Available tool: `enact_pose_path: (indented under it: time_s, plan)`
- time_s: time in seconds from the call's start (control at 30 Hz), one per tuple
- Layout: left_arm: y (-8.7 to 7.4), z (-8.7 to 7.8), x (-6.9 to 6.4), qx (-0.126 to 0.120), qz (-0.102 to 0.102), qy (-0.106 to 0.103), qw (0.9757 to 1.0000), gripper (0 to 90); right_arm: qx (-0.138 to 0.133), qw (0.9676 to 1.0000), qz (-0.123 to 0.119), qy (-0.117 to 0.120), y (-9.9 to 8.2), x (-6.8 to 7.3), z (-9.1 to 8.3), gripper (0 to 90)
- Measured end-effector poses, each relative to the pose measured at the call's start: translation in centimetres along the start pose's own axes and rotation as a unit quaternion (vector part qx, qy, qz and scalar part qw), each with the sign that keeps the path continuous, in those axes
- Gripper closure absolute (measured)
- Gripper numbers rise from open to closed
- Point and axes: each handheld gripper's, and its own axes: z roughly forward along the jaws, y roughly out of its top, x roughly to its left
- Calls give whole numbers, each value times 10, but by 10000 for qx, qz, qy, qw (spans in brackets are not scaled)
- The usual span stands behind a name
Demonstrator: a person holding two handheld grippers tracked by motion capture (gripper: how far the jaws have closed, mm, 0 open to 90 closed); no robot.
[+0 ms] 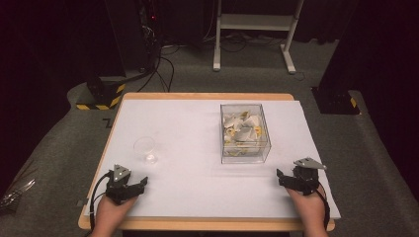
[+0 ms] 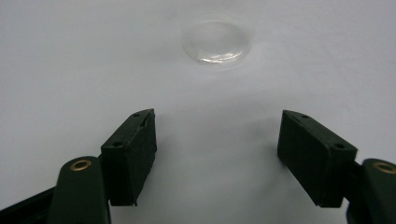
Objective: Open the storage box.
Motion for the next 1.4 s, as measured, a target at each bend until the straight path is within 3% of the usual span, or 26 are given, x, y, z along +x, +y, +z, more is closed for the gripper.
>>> enact_pose_path:
  time_s: [0.6, 0.87, 1.4]
  plan:
    - [0, 0, 0, 8, 11, 8, 10000, 284, -243, 9996, -131, 70, 0, 15, -9, 173]
    - [0, 0, 0, 5, 7, -7, 10000, 284, -259, 9995, -84, 141, 1, 22, -11, 173]
    - [0, 0, 0, 3, 3, 2, 10000, 285, -323, 9989, -243, 248, 2, 38, -12, 173]
